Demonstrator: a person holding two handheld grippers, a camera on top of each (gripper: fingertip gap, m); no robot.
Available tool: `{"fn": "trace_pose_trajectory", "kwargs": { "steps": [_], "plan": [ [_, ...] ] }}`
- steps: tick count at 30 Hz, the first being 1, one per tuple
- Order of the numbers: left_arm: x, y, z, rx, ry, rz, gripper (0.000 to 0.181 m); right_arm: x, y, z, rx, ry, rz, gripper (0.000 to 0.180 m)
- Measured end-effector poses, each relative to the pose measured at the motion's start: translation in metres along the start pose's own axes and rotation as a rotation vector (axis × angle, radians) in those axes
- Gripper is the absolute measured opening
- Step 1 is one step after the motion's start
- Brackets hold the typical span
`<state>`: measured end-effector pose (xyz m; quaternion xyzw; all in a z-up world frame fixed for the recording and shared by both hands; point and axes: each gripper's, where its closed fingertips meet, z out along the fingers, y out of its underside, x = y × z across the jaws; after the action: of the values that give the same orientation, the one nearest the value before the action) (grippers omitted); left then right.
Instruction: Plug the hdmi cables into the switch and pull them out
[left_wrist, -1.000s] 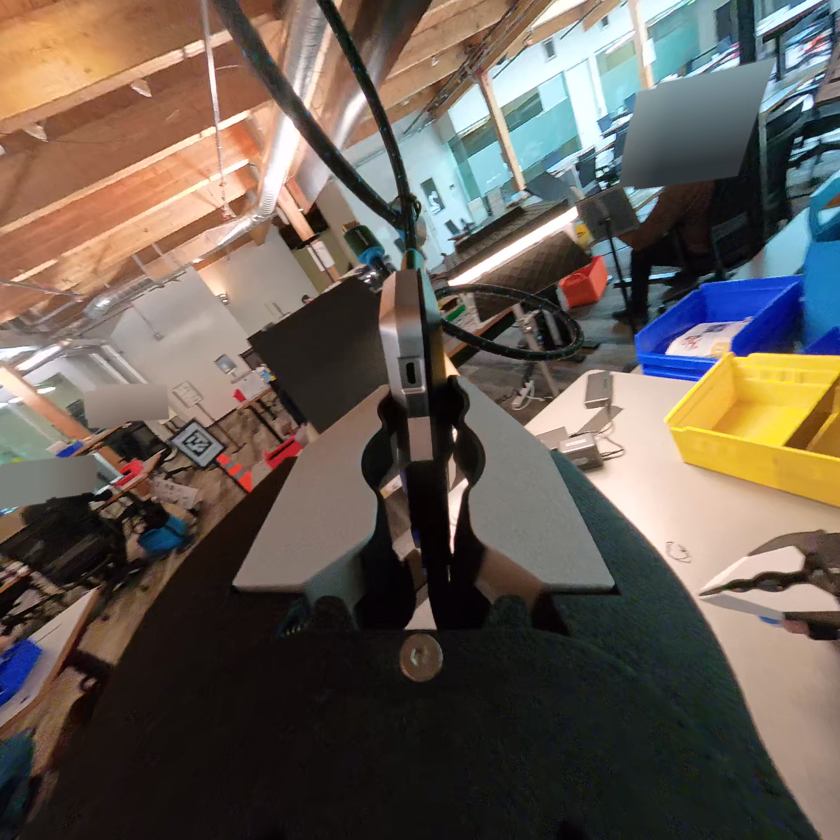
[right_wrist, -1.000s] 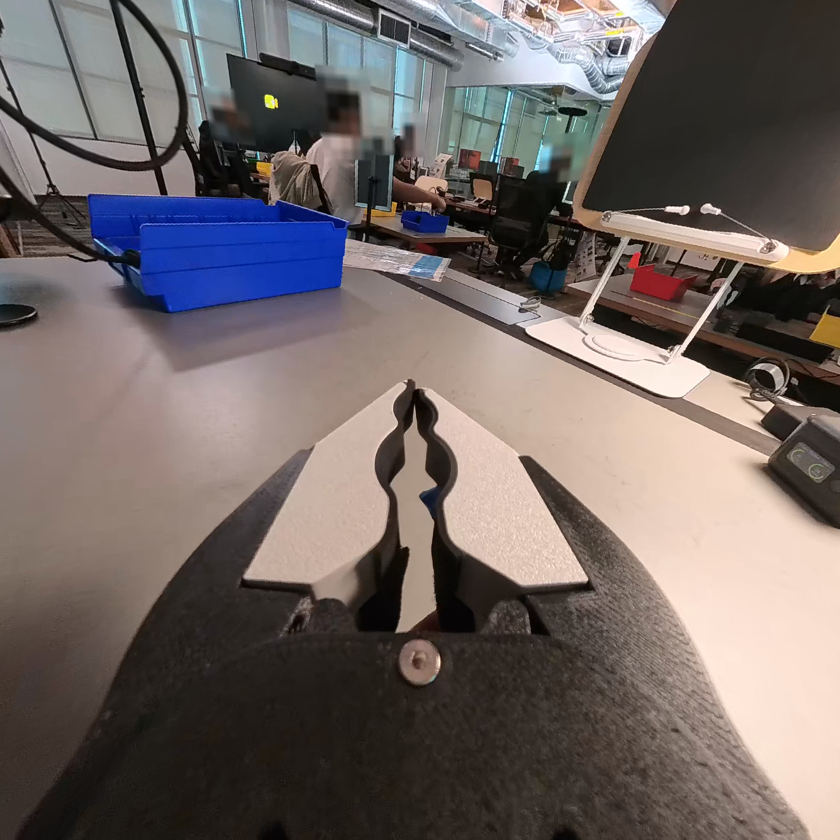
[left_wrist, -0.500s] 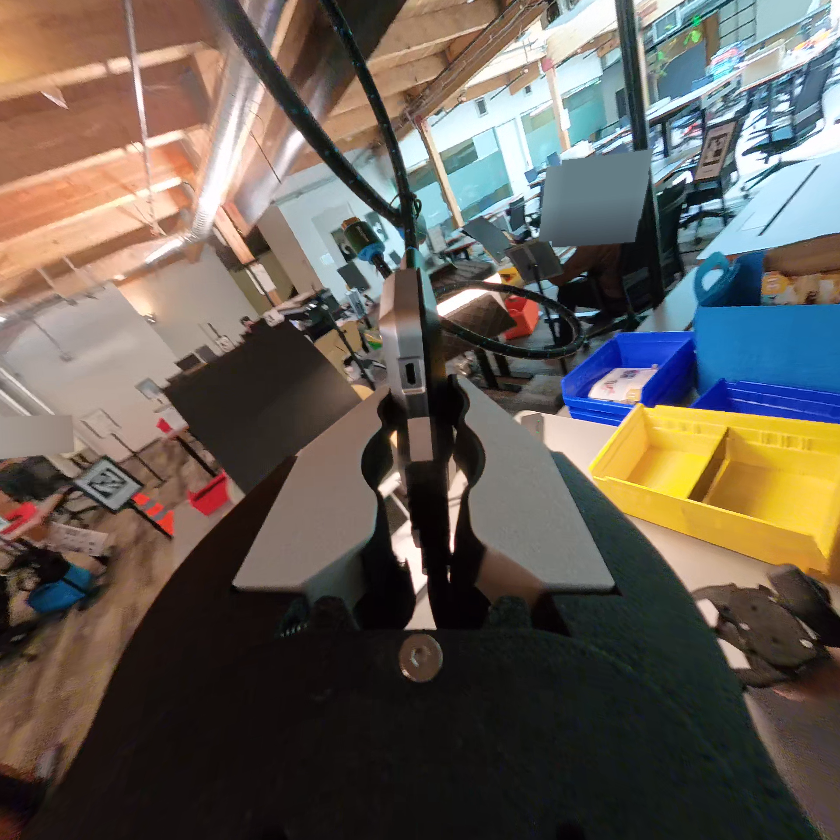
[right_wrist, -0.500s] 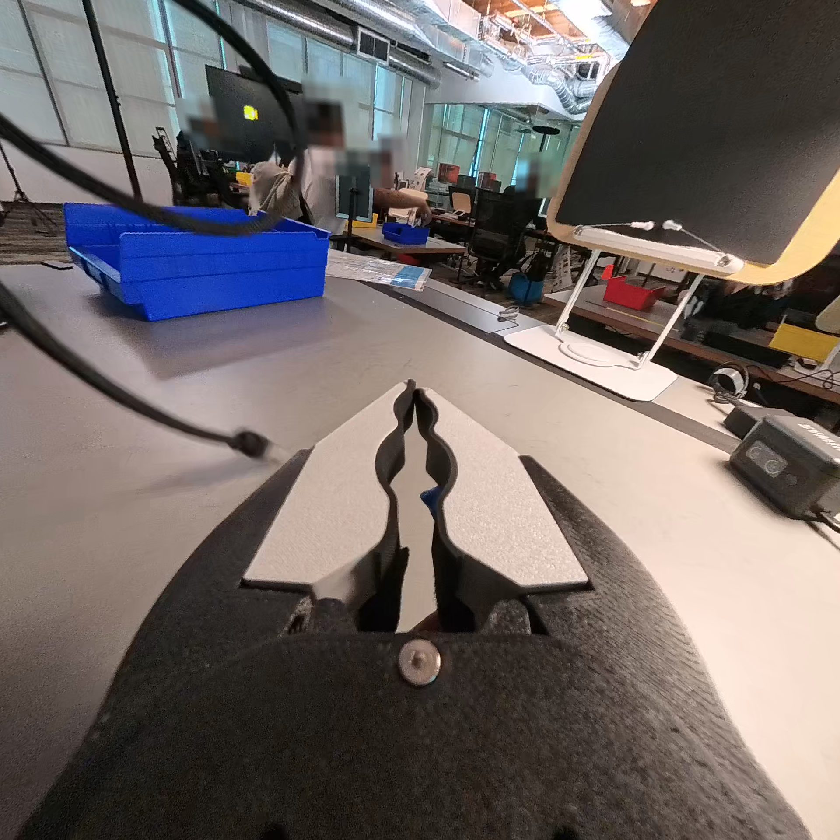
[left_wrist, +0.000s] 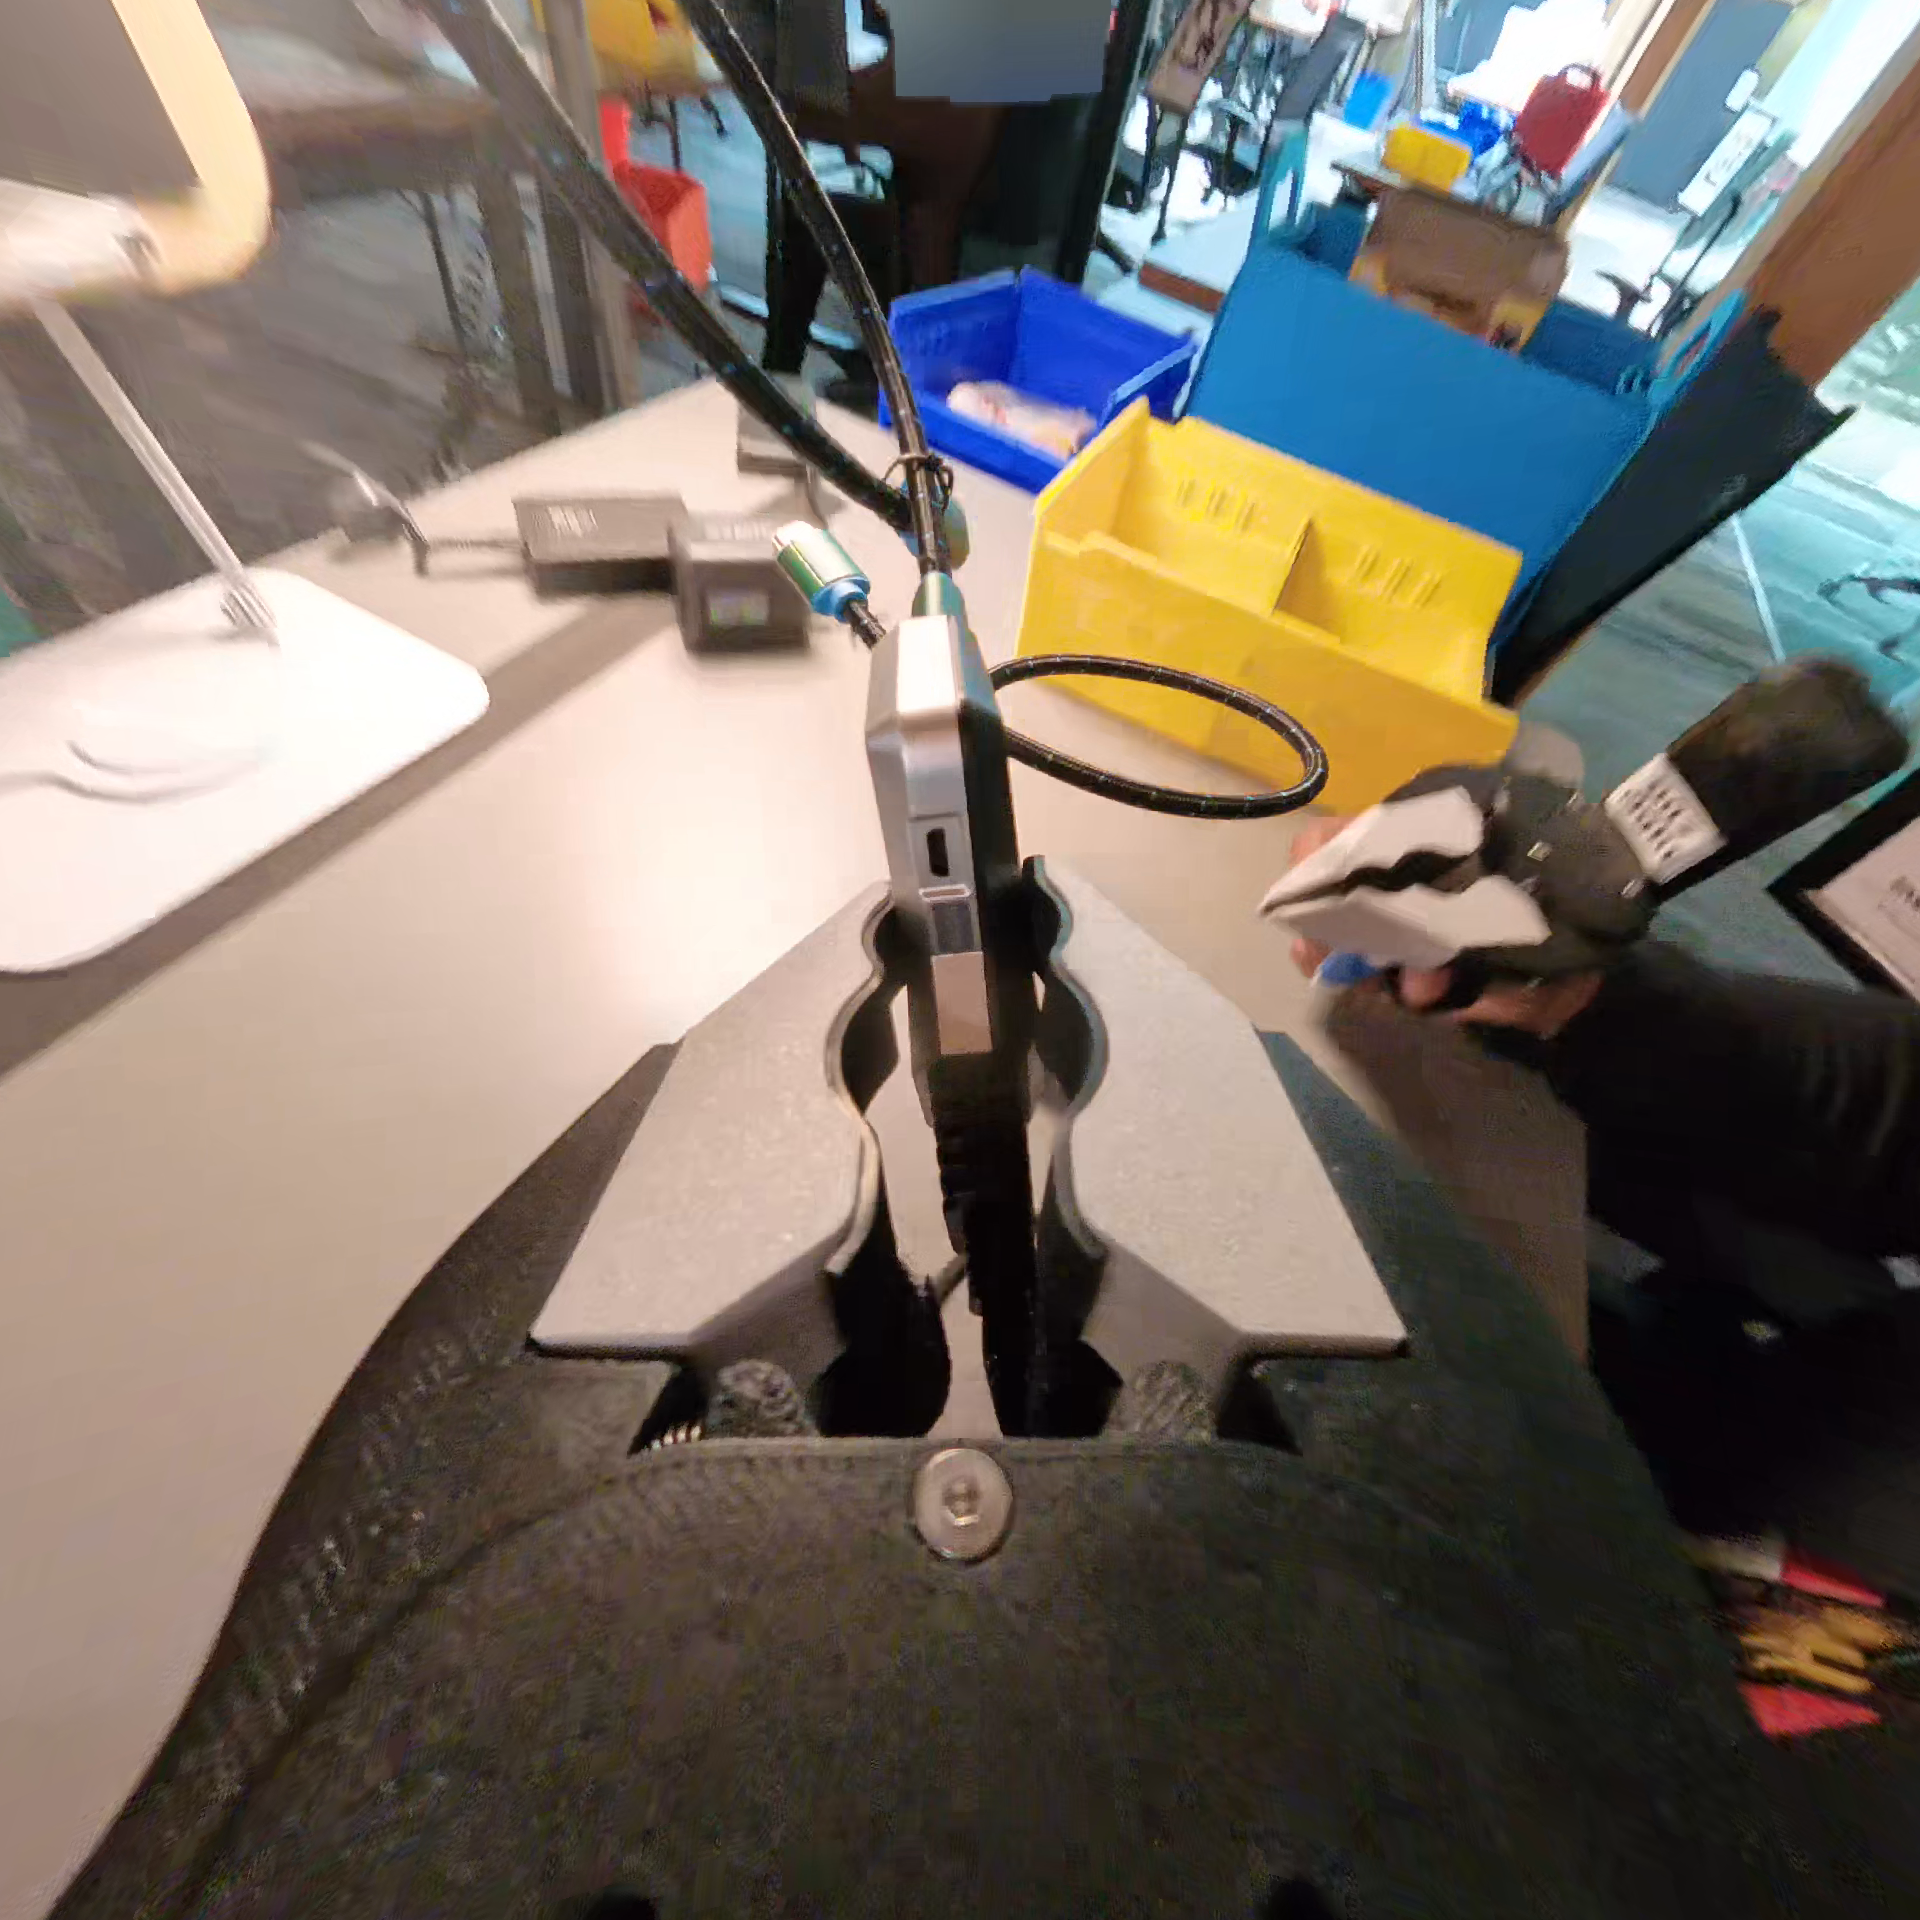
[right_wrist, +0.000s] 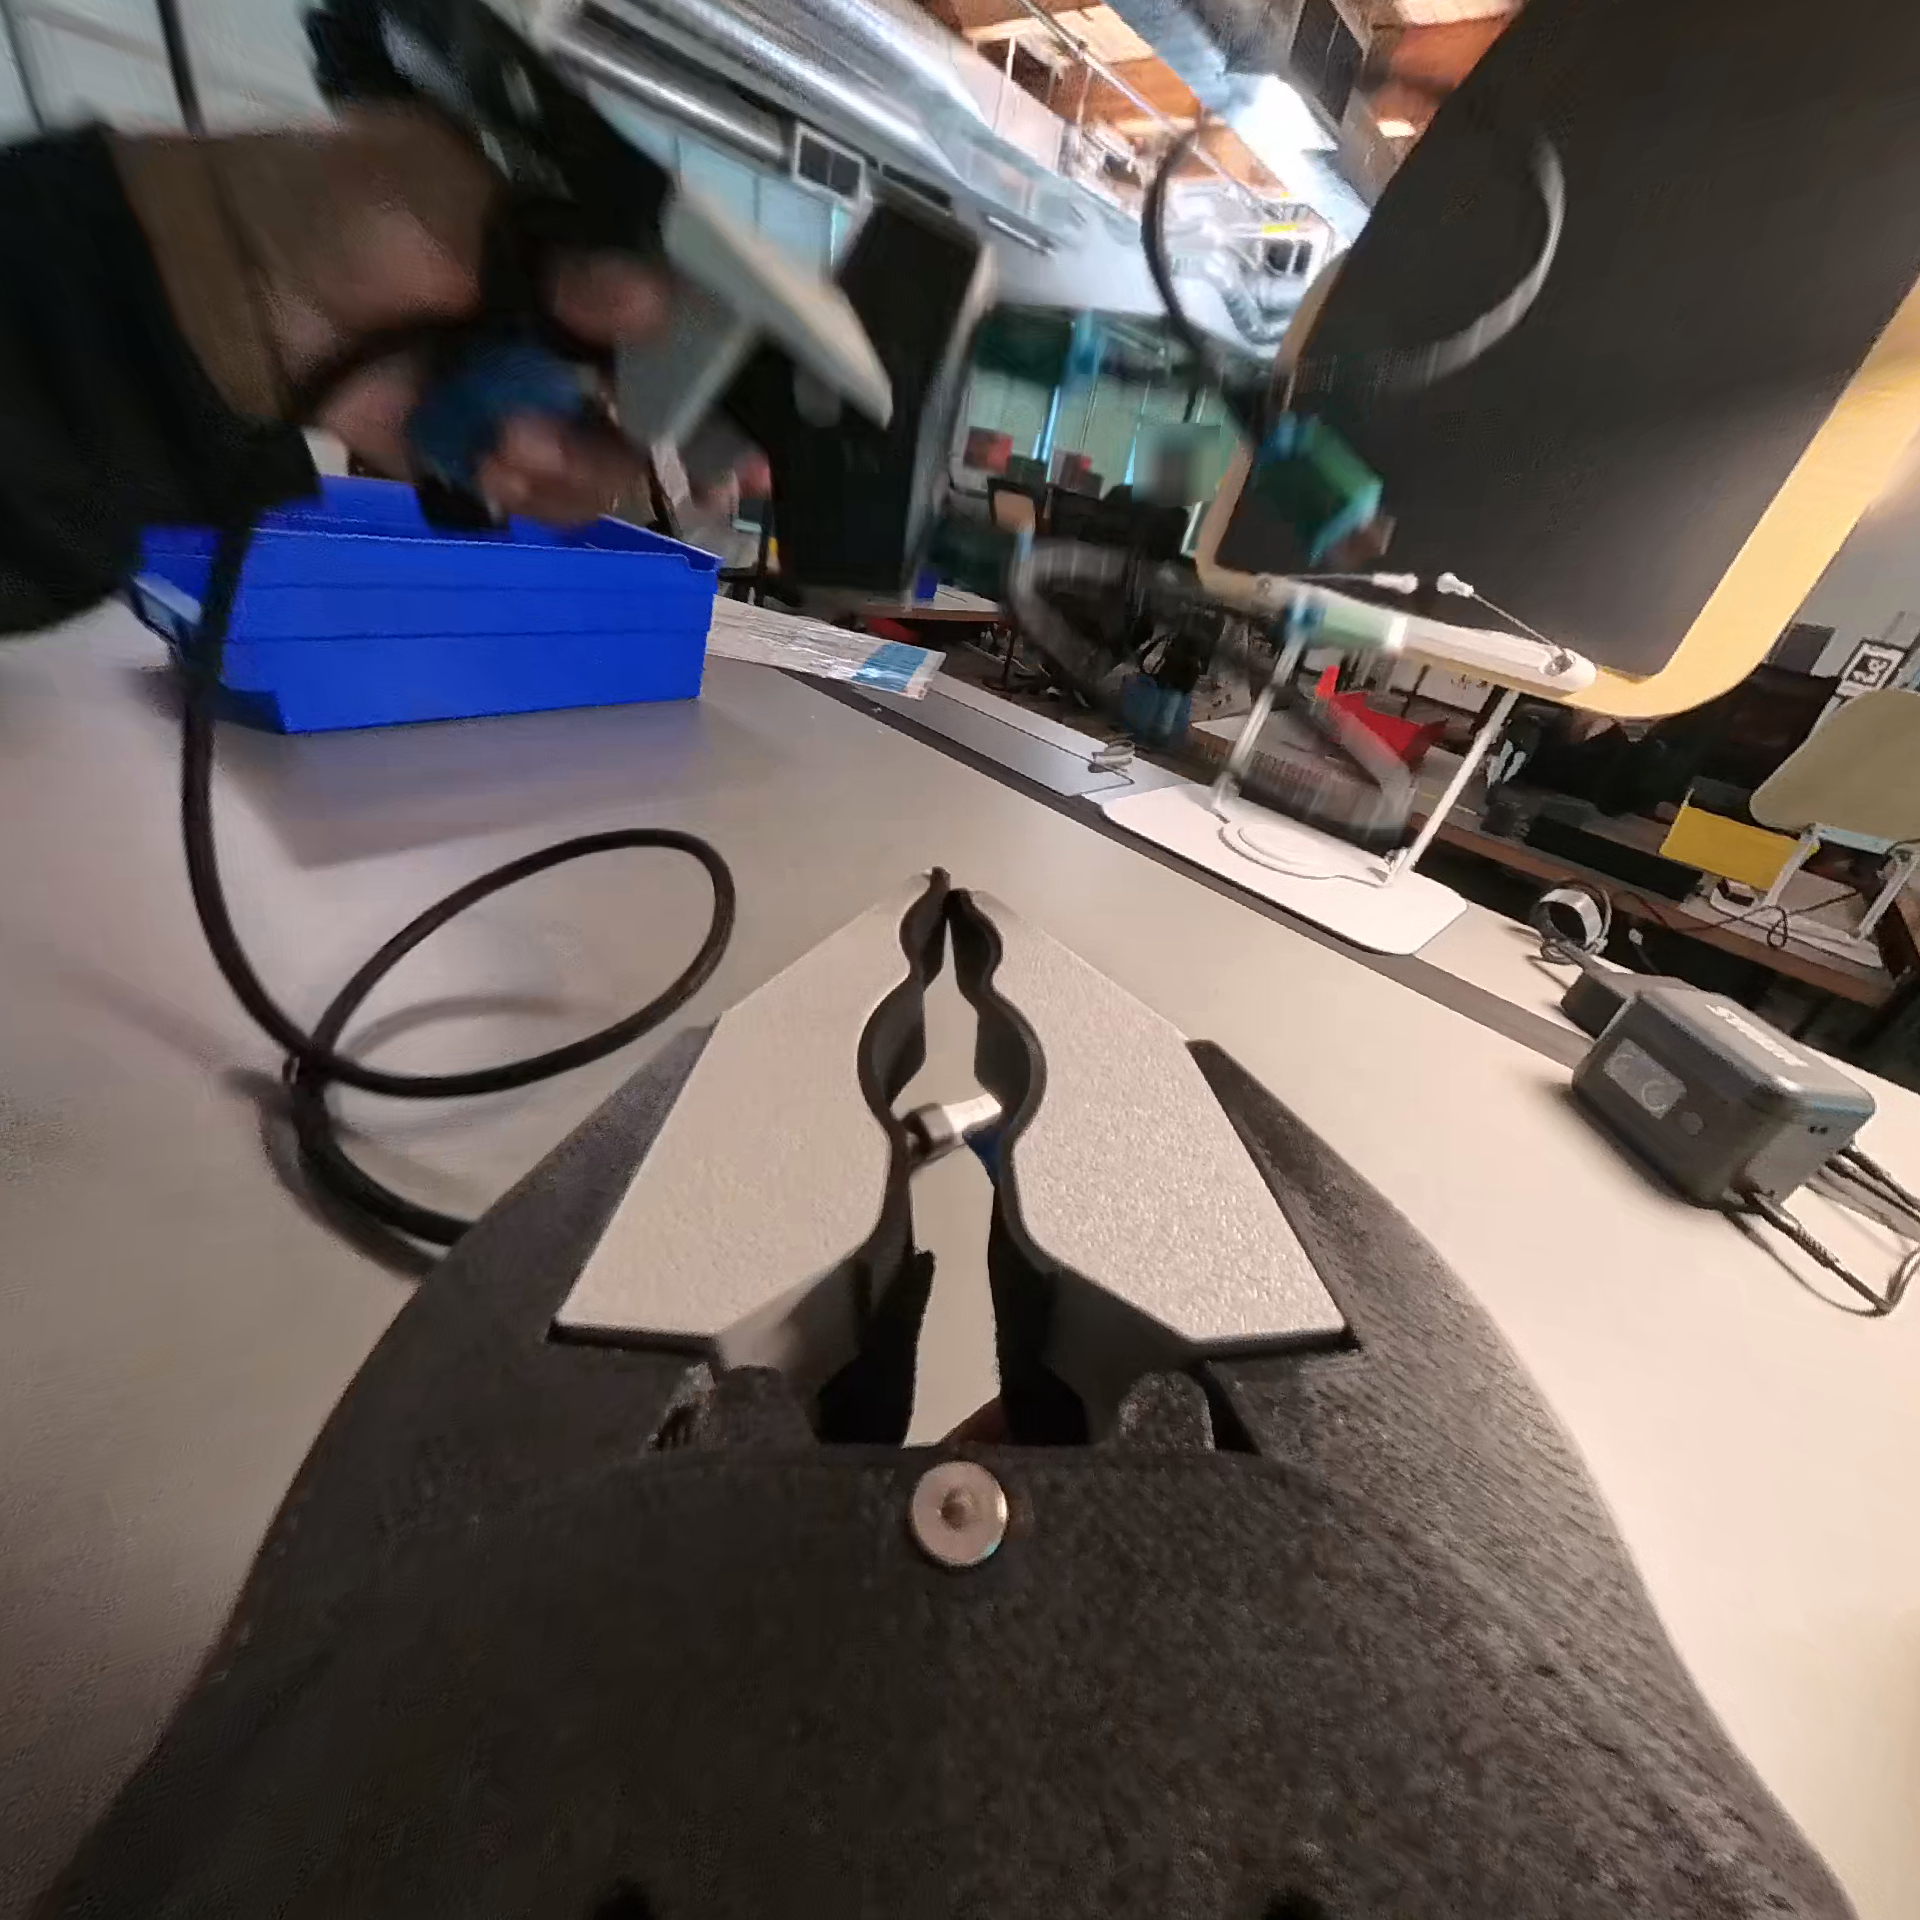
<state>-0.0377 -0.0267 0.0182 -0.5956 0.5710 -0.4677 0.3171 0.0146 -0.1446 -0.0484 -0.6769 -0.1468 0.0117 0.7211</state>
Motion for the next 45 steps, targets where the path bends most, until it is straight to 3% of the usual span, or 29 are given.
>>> {"fn": "trace_pose_trajectory", "kwargs": {
  "steps": [5, 10, 17, 19, 23, 29, 35, 45],
  "plan": [
    [-0.018, 0.072, 0.029, -0.055, 0.081, -0.016, 0.021, -0.016, -0.015, 0.011, 0.014, -0.041, -0.097, 0.011],
    [-0.022, 0.13, 0.048, -0.12, 0.153, 0.025, 0.022, -0.016, -0.01, 0.053, -0.118, -0.093, -0.373, 0.032],
    [0.0, 0.143, 0.041, -0.125, 0.341, 0.016, 0.023, -0.014, 0.058, 0.106, -0.369, -0.296, -0.773, 0.066],
    [0.006, 0.145, 0.04, -0.136, 0.375, 0.027, 0.023, -0.011, 0.068, 0.114, -0.357, -0.255, -0.89, 0.059],
    [0.011, 0.151, 0.044, -0.181, 0.39, 0.035, 0.025, -0.012, 0.074, 0.114, -0.3, -0.184, -1.034, 0.021],
    [0.01, 0.147, 0.047, -0.16, 0.372, 0.031, 0.027, -0.006, 0.077, 0.106, -0.307, -0.145, -0.997, 0.009],
    [0.008, 0.137, 0.052, -0.09, 0.269, 0.101, 0.039, -0.009, 0.078, 0.104, -0.309, -0.163, -0.972, 0.008],
    [0.019, 0.14, 0.055, -0.109, 0.335, 0.033, 0.025, -0.014, 0.073, 0.1, -0.268, -0.194, -0.951, 0.02]
  ]
}}
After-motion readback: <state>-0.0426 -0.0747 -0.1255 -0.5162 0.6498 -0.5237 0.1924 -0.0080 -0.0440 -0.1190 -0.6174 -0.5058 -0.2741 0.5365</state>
